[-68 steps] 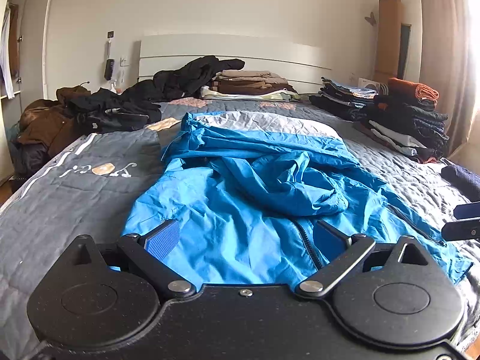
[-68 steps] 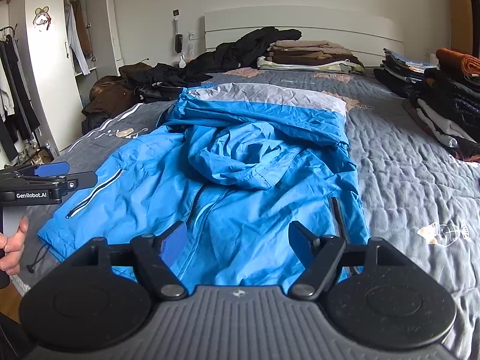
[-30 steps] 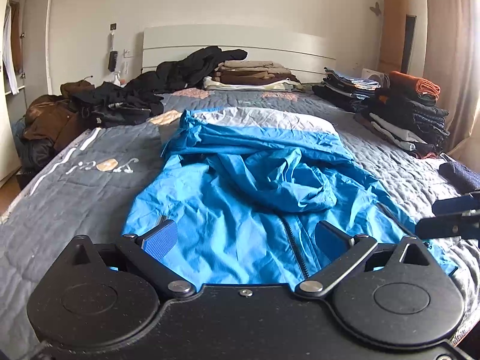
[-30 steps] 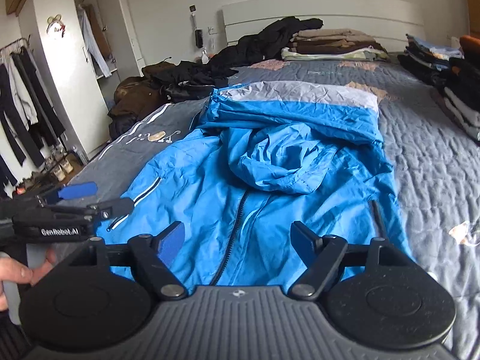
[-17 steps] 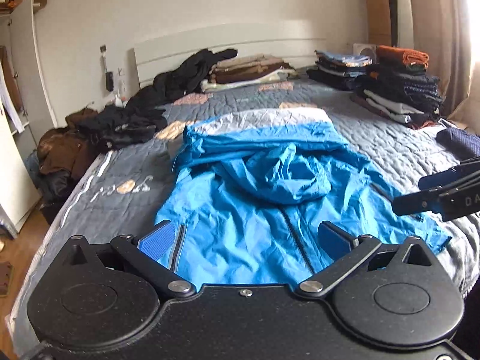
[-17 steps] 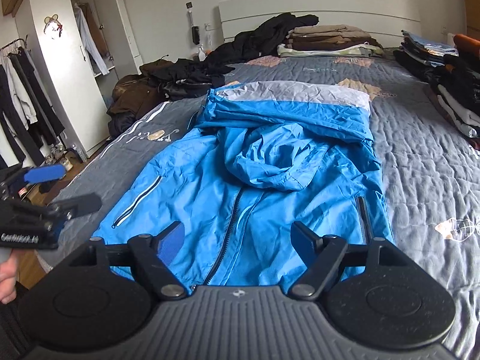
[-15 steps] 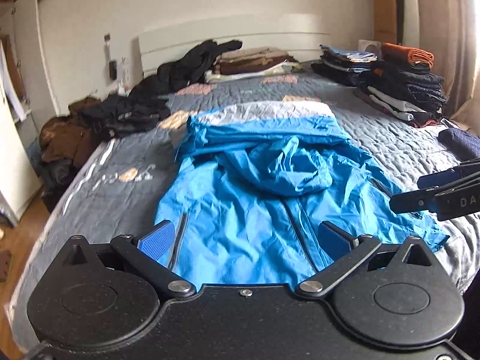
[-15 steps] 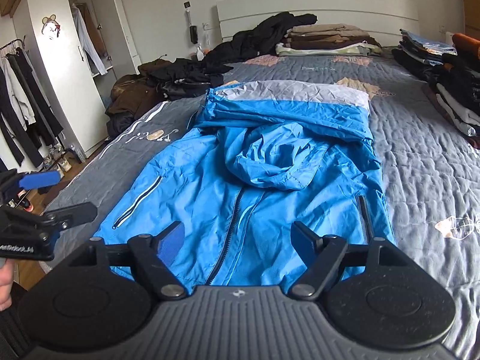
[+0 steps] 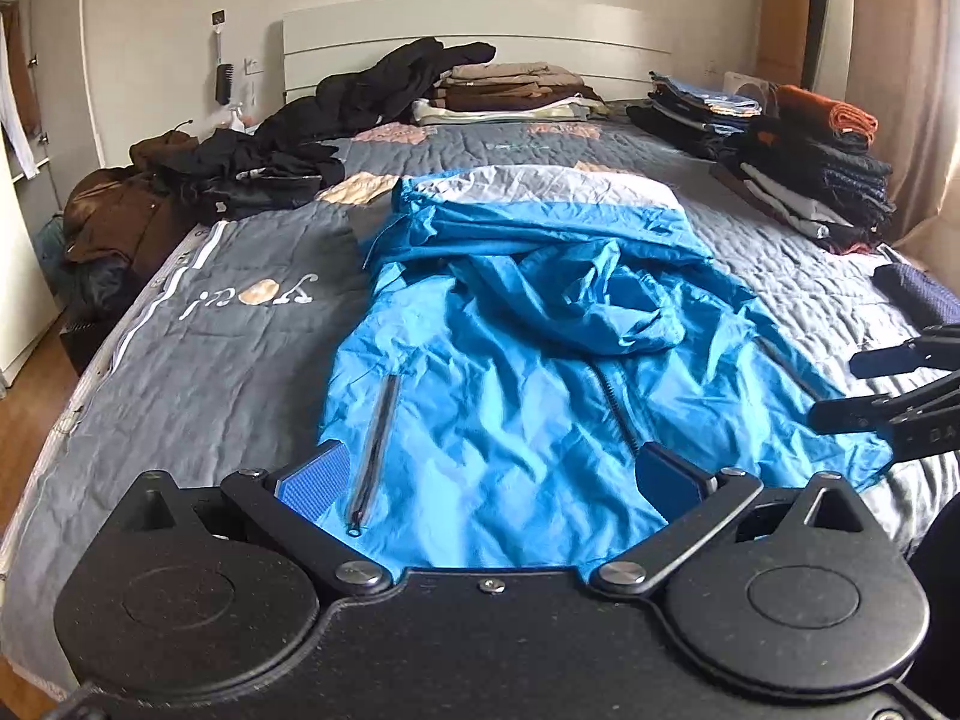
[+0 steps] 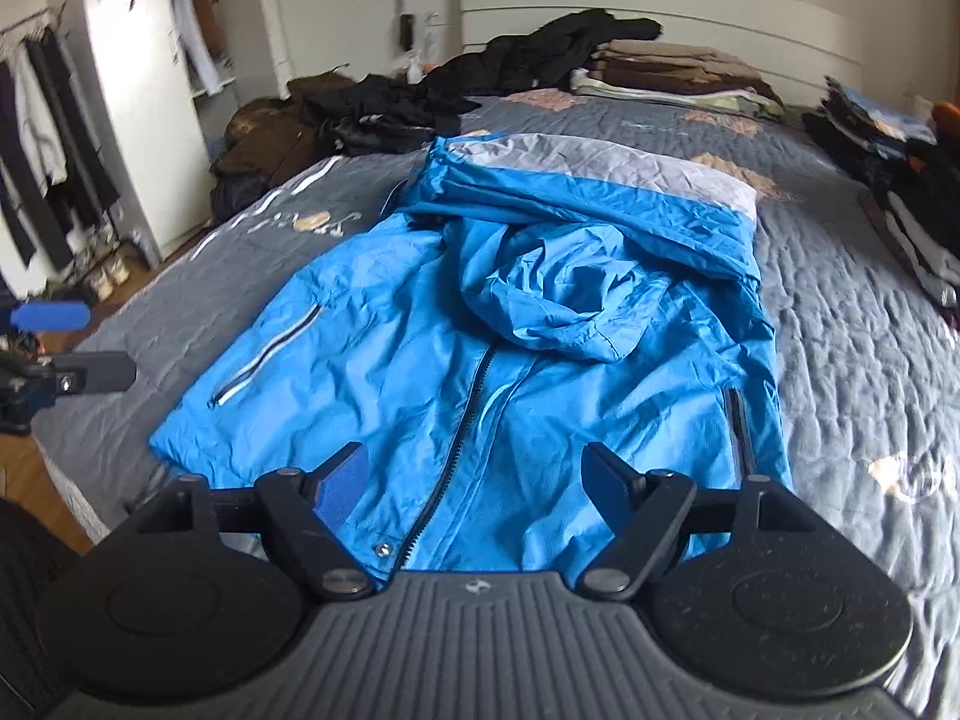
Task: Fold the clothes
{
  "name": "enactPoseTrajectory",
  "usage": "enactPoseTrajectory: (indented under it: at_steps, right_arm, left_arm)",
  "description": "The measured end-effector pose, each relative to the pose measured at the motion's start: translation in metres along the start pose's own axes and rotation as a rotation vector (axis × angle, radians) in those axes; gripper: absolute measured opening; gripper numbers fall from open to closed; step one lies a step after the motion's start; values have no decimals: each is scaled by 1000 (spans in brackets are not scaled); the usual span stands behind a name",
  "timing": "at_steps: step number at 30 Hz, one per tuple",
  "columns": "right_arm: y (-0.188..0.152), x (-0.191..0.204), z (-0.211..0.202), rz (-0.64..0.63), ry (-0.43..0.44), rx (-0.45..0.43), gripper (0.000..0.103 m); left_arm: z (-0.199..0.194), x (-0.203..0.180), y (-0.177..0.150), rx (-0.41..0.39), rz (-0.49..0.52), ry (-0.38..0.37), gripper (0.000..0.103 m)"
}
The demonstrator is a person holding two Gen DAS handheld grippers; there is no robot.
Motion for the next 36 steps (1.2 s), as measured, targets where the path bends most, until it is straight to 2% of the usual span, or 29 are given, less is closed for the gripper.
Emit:
enactPoseTrajectory:
  at_steps: [3,7,10,13,15,18,22,24,28,31,33,35,36]
  right_arm:
    - [-1,-3,4,-24,-23,15,77]
    - [-12,-8,13,5,-32,18,77]
    - [-24,-17,17,0,-39,41,77]
    - [-34,-33,17,21,-19,68,77]
    - [-39,-46,15,45,10,73,77]
    - [-44,-66,15,55,-2,92,77]
    - [-49,-87,17,80,4,107,77]
    - [-50,-97,20,106,18,110,77]
    - [-53,-115,26,123,8,123,77]
    - [-55,-132,27,132,-3,144,77]
    - [-55,-145,23,139,-3,148,77]
    - [-55,-157,18,146,-1,152,77]
    - [-55,-163,16,151,-1,159,77]
  left_arm:
    - [8,3,-4,-15,-37,16,102]
    - [21,-6,-10,-22,4,21,102]
    - [32,-6,-14,26,41,-37,102]
    - [43,10,-11,82,50,-72,102]
    - [49,25,-9,104,61,-74,102]
    - [60,50,-9,147,88,-75,102]
    - [82,77,-25,226,85,-119,102]
    - [97,86,-37,274,77,-135,98]
    - [118,95,-55,348,13,-208,82]
    - [126,96,-59,362,-12,-256,79]
    - [131,98,-62,373,-24,-279,74]
    - [136,101,-64,393,-49,-301,63]
    - [138,102,-66,403,-60,-310,62]
Point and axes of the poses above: each gripper's, at about its wrist camera, not at the fingertips, and z roughly the way its jaws point, x to its left, y to its top, the point moved 7 cm from there along z, roughly the way its jaws point, and after that the axes turned 11 degrees about y, right-handed, at the moved point
